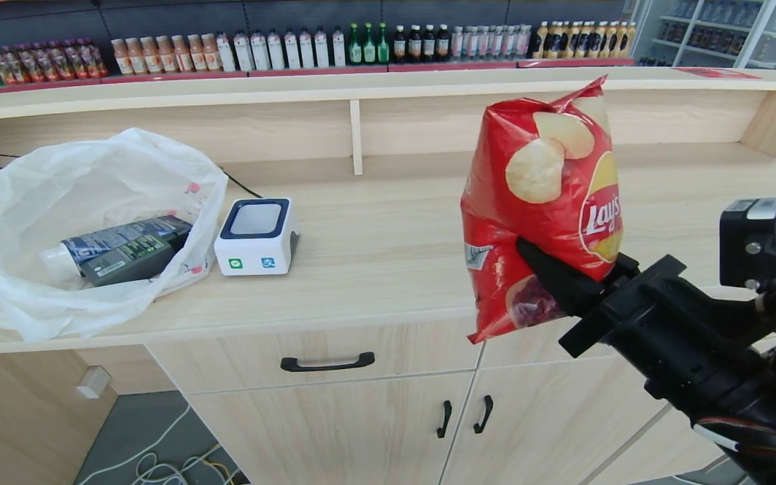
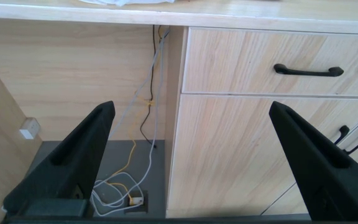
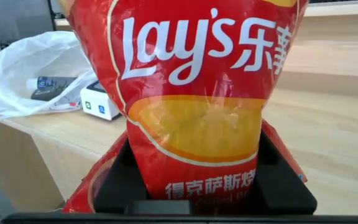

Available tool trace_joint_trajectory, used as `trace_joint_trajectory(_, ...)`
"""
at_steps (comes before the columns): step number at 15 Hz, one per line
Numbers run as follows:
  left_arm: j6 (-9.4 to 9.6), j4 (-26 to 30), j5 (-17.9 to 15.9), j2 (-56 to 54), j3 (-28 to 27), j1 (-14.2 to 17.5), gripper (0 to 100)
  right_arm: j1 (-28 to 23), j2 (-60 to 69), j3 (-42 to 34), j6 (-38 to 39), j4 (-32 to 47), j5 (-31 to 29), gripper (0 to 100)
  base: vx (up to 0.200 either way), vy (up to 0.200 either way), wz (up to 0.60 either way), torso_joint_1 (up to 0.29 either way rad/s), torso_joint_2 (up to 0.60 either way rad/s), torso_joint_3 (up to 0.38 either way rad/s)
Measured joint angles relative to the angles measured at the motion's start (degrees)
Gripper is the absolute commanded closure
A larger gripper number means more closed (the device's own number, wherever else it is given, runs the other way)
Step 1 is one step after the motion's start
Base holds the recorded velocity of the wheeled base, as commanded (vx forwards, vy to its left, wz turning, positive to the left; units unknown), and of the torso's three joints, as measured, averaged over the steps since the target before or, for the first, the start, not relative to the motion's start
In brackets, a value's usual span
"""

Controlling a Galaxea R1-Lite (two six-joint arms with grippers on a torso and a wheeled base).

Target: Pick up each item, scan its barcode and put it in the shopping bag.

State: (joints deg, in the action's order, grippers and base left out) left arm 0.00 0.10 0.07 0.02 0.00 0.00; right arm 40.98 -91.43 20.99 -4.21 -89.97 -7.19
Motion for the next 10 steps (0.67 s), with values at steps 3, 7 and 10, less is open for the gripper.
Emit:
trace_joint_trajectory(3, -0.21, -0.05, 0.00, 0.00, 0.00, 0.00, 0, 0.90, -0.72, -1.49, -1.18, 0.05, -2.16, 100, 0.000, 0.000, 0.00, 0.000, 0.00, 0.000)
trace_joint_trajectory(7, -0.22, -0.02, 0.00, 0.00, 0.00, 0.00, 0, 0.38, -0.85, -2.21, -1.45, 0.05, -4.46, 100, 0.000, 0.000, 0.00, 0.000, 0.00, 0.000)
trace_joint_trajectory(10, -0.24, 0.00, 0.00, 0.00, 0.00, 0.00, 0, 0.17, 0.33, -4.79, -1.10, 0.02, -4.51, 100, 0.000, 0.200, 0.00, 0.002, 0.00, 0.001)
